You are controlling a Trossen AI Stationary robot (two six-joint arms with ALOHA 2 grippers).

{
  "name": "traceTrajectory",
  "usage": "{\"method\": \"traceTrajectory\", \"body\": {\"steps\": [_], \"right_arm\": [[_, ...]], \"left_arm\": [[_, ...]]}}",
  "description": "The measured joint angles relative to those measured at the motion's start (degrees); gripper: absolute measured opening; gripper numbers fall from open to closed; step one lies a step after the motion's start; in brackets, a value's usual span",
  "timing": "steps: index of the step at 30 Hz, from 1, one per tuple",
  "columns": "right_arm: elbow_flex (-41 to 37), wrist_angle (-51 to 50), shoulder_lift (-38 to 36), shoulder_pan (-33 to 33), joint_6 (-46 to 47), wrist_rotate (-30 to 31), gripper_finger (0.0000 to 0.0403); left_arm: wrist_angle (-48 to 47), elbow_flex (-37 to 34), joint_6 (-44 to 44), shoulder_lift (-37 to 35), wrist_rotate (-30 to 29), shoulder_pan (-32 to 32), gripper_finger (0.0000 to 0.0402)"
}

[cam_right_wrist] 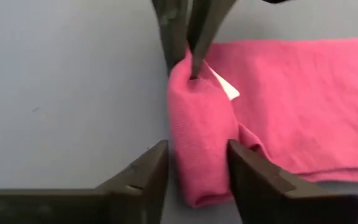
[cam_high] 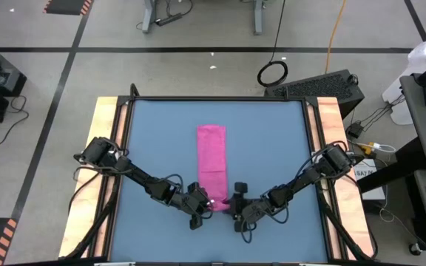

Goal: Roll towel into tight, uniform cylinder
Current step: Roll the pink towel

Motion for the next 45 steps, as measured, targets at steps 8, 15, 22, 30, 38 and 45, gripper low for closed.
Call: {"method": "traceTrajectory", "body": {"steps": [8, 15, 22, 30, 38, 45], "right_arm": [[0.1, -2.5, -0.2, 0.0, 8.8, 0.4, 0.0014], [0.1, -4.5, -0.3, -1.0, 19.1, -2.4, 0.0018], [0.0, -4.8, -0.3, -2.7, 24.2, -7.2, 0.0009], [0.0, -4.0, -0.2, -4.3, 27.0, -11.2, 0.001], [0.0, -3.8, -0.1, -4.3, 25.9, -12.0, 0.001], [0.0, -3.6, -0.4, -4.3, 23.2, -12.1, 0.0011]], "left_arm": [[1.3, -0.1, 2.3, 0.1, -3.3, -1.1, 0.0046], [-1.3, -0.2, 6.9, -3.9, -12.0, -3.8, 0.0122], [5.2, -0.2, 22.9, -5.1, -27.7, -11.9, 0.0196], [8.8, -0.1, 26.0, 1.8, -30.9, -13.8, 0.0223], [8.9, -0.1, 24.2, 3.4, -30.5, -10.5, 0.0179], [4.8, 0.1, 18.1, 3.2, -21.0, -5.9, 0.0041]]}}
